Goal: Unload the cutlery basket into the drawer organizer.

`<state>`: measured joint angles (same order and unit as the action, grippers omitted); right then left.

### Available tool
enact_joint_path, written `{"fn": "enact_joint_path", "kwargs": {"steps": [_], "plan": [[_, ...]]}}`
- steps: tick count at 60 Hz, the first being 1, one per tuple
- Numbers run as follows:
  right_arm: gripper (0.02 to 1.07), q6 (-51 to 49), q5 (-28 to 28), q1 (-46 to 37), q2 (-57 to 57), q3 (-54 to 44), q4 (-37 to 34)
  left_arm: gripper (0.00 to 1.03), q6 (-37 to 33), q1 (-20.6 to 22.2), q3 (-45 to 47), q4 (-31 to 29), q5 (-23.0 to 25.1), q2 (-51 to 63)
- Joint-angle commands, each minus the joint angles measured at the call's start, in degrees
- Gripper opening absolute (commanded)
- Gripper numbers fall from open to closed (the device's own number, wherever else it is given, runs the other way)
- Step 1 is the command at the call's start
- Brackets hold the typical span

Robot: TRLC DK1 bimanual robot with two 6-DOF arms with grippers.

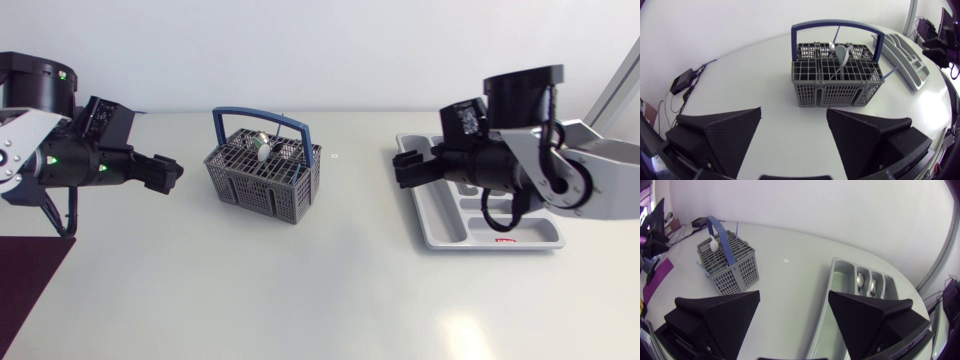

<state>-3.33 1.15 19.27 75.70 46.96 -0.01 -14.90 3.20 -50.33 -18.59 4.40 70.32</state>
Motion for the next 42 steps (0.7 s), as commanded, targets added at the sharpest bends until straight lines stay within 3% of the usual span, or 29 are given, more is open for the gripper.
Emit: {"fn": "enact_joint_path", "kwargs": {"steps": [1, 8, 15, 23, 31, 42], "plan": [[0.93, -8.2, -0.3, 2.2, 5.1, 5.1, -2.2, 0.96, -5.1, 0.8, -4.2, -2.9, 0.3, 3.7], [0.93, -11.3, -1.4, 3.9, 9.1, 11.0, -7.5, 0.96, -8.2, 1.7, -4.0, -3.6, 3.5, 5.3], [0.92, -13.5, -5.0, 5.4, 13.0, 14.4, -6.7, 0.96, -10.3, 3.0, -3.7, -3.6, 5.8, 6.4], [0.78, -12.4, -12.9, 6.7, 18.5, 21.1, -8.3, 0.94, -11.4, 3.6, -3.4, -3.1, 7.5, 7.1], [0.78, -11.7, -14.3, 8.2, 23.6, 27.4, -9.6, 0.94, -12.4, 3.7, -3.0, -2.4, 9.0, 7.3], [0.64, -10.6, -17.7, 9.2, 29.9, 35.2, -10.8, 0.94, -12.6, 3.7, -2.9, -2.1, 9.0, 7.5]]}}
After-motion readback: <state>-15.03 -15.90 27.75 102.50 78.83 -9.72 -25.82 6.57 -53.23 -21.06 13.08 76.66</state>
